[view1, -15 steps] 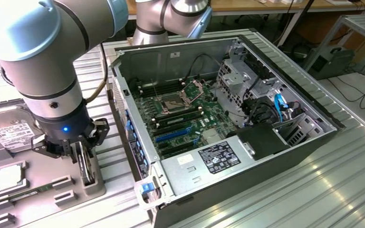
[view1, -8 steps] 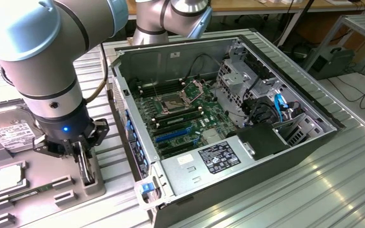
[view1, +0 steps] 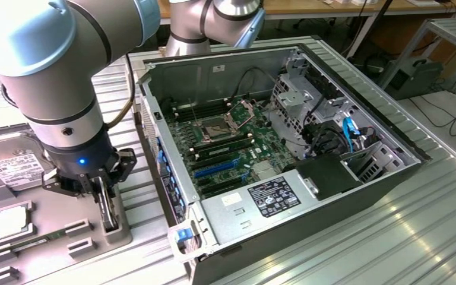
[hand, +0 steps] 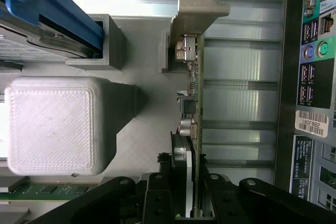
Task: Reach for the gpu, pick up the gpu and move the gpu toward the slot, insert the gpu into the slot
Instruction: 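Pick up the gpu and move the gpu toward the slot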
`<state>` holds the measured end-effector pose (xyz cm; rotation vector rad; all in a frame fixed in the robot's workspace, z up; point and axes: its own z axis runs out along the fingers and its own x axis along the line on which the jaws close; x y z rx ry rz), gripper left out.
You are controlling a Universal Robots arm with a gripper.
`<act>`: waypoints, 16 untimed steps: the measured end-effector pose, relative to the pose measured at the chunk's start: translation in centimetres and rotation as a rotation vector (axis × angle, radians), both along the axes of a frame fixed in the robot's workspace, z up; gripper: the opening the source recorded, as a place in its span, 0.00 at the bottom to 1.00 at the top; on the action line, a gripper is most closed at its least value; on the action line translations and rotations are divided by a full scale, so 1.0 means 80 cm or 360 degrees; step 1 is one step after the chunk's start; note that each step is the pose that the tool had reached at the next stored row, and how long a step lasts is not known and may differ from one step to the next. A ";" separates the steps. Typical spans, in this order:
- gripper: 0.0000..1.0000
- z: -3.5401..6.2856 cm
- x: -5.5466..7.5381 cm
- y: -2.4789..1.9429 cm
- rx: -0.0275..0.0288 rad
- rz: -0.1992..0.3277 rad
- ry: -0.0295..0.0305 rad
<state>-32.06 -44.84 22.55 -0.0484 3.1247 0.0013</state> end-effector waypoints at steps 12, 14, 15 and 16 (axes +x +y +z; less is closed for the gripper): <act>0.28 0.010 0.000 0.0000 -0.00001 0.0000 0.00001; 0.28 0.015 0.000 0.0000 0.00000 0.0000 0.00000; 0.28 0.016 0.000 0.0000 0.00000 0.0000 0.00000; 0.28 0.019 0.000 0.0000 0.00001 0.0000 0.00000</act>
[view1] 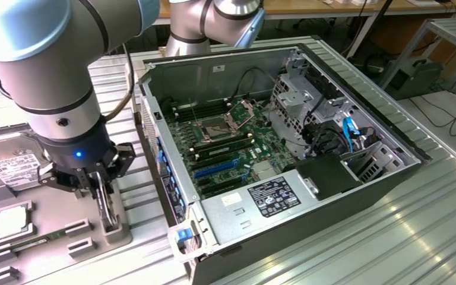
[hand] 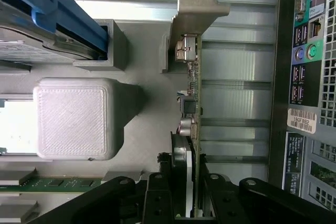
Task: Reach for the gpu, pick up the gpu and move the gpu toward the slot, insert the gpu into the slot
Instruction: 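Pick up the gpu and move the gpu toward the slot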
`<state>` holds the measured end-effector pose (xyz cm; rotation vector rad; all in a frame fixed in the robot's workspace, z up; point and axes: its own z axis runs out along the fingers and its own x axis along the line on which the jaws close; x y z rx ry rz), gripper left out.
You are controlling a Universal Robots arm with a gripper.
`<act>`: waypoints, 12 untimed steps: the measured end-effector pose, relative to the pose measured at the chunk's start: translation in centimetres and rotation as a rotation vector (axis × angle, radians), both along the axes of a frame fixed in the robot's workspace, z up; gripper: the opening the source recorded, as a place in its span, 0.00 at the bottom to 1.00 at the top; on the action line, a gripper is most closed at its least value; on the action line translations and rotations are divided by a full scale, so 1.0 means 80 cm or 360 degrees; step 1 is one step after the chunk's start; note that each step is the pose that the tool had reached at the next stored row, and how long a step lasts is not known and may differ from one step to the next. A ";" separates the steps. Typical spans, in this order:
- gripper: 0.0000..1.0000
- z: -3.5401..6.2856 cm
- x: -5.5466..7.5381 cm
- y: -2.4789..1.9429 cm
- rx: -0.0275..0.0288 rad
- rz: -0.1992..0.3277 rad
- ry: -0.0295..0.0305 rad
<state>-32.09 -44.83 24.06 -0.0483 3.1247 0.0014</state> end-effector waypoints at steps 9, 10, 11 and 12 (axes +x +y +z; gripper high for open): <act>0.28 0.025 0.000 0.0000 -0.00001 0.0000 0.00001; 0.28 0.027 0.000 0.0000 0.00000 0.0000 0.00000; 0.28 0.029 0.000 0.0000 0.00000 0.0000 0.00000; 0.28 0.031 0.000 0.0000 0.00000 0.0000 0.00000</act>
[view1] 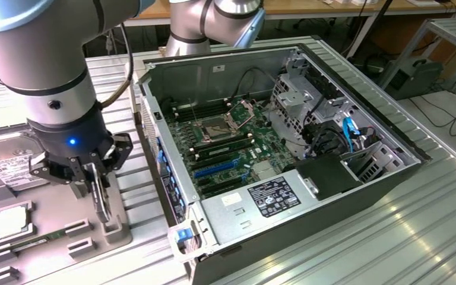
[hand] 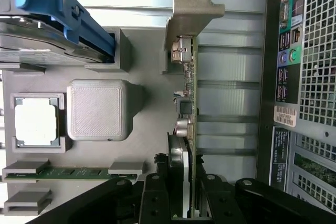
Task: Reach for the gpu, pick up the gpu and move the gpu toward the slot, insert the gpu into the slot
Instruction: 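Pick up the gpu and move the gpu toward the slot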
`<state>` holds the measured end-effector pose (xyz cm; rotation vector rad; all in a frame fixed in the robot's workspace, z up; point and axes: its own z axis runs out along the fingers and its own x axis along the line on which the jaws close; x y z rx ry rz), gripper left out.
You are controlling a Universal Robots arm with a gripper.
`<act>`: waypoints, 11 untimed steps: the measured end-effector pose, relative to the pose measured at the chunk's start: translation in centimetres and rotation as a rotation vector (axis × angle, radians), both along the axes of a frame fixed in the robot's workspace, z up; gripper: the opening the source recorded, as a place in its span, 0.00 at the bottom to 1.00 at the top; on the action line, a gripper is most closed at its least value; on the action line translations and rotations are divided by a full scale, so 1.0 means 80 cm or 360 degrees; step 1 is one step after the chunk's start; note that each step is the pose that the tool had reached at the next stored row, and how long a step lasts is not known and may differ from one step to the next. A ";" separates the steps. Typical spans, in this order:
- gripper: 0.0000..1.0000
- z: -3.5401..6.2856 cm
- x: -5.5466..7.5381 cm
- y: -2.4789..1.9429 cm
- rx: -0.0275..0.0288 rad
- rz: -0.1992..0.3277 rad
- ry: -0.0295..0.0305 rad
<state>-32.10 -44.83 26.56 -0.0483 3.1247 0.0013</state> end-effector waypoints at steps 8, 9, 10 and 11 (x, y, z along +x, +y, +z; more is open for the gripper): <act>0.28 0.022 0.000 0.0000 0.00000 0.0000 0.00000; 0.28 0.025 0.000 0.0000 0.00000 0.0000 0.00000; 0.28 0.028 0.000 0.0000 0.00000 0.0000 -0.00001; 0.28 0.030 0.000 0.0000 0.00000 0.0000 -0.00001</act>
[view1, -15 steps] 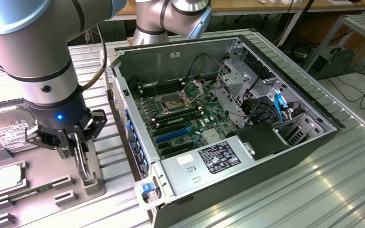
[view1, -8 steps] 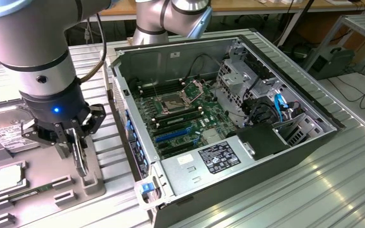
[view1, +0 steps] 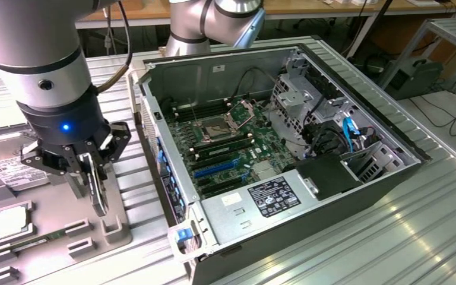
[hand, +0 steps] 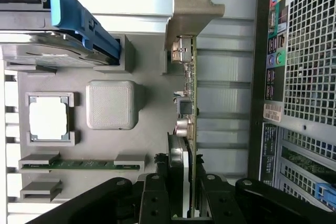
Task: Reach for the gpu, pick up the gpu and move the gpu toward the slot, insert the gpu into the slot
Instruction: 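Pick up the gpu and move the gpu toward the slot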
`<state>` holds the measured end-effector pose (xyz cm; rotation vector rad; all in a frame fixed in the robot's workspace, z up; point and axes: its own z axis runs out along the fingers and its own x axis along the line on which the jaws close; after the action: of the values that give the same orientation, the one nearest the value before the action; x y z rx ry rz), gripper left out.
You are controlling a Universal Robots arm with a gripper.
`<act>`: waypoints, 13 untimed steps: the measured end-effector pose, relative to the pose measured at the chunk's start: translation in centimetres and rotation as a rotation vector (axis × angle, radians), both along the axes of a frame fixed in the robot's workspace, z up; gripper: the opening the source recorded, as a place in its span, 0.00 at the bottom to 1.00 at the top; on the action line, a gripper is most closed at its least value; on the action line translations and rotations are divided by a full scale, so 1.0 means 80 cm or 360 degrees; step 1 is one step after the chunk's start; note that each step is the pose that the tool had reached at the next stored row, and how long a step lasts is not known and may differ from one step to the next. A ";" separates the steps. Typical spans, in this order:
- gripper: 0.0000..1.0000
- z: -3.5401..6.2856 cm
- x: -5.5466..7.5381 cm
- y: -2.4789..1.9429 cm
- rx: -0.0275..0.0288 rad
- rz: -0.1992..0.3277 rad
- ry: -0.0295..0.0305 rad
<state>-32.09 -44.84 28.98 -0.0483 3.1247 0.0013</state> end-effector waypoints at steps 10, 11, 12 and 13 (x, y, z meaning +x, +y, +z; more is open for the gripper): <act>0.28 0.026 0.000 0.0000 0.00000 0.0000 0.00001; 0.28 0.030 0.000 0.0000 0.00000 0.0000 0.00000; 0.28 0.036 0.000 0.0000 -0.00001 0.0000 0.00003; 0.28 0.042 0.000 0.0000 0.00001 0.0000 0.00000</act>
<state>-32.09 -44.84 32.30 -0.0484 3.1247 0.0014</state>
